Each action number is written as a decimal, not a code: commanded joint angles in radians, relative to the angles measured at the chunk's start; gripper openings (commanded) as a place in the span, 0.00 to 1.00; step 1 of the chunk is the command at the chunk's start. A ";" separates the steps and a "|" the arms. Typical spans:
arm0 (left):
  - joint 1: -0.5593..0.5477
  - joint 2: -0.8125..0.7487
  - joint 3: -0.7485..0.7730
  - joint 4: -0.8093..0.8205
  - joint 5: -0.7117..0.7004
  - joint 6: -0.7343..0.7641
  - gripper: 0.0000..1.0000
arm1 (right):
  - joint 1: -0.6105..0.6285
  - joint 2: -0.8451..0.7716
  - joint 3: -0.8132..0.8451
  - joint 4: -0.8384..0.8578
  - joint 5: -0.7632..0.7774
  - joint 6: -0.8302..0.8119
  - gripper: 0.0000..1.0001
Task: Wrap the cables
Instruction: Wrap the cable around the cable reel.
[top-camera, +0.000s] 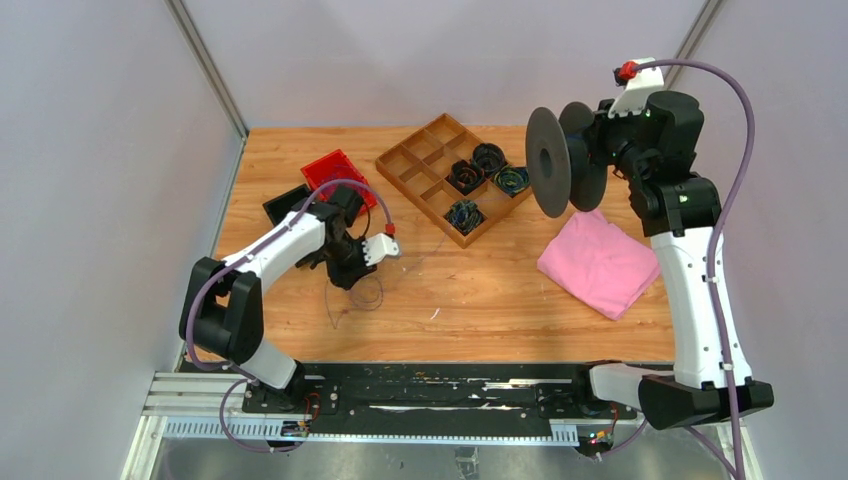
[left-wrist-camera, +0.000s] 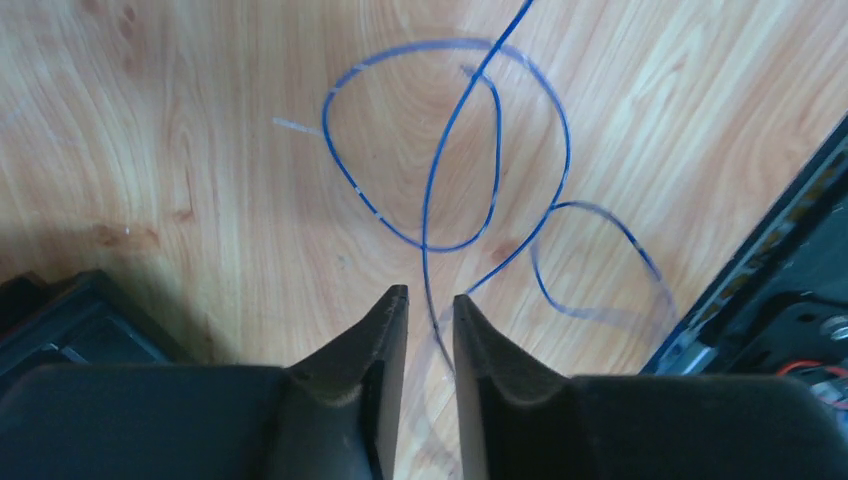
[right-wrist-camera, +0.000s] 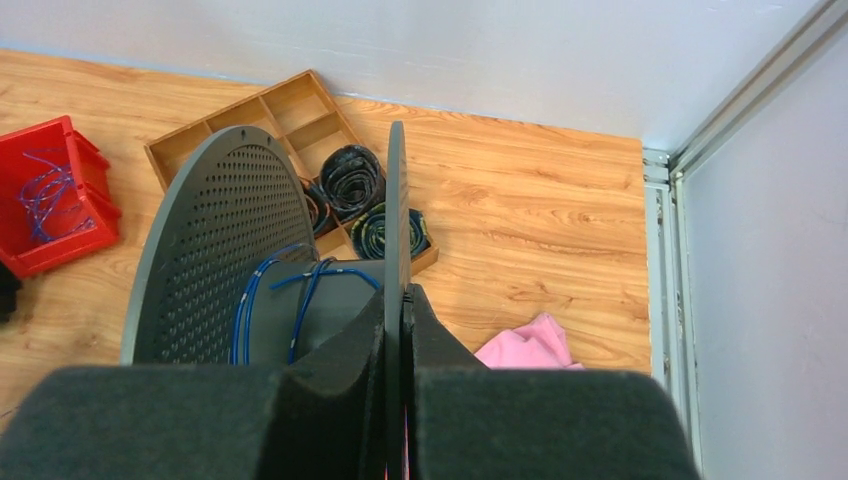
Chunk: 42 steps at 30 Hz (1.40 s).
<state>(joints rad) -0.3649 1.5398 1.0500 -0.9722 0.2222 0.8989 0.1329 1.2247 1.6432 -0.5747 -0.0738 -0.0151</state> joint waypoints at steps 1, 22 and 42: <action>0.006 -0.023 0.084 -0.020 0.185 -0.026 0.31 | -0.015 -0.002 0.014 0.087 -0.060 0.028 0.00; -0.064 0.031 0.320 0.386 0.501 -0.367 0.82 | 0.013 0.032 0.102 0.002 -0.252 0.114 0.01; -0.289 0.485 0.455 1.030 0.458 -0.690 0.84 | 0.049 0.053 0.184 -0.087 -0.164 0.172 0.01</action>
<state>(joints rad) -0.6308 1.9770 1.4364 -0.0196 0.6838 0.2646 0.1608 1.2877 1.7790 -0.6811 -0.2867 0.1177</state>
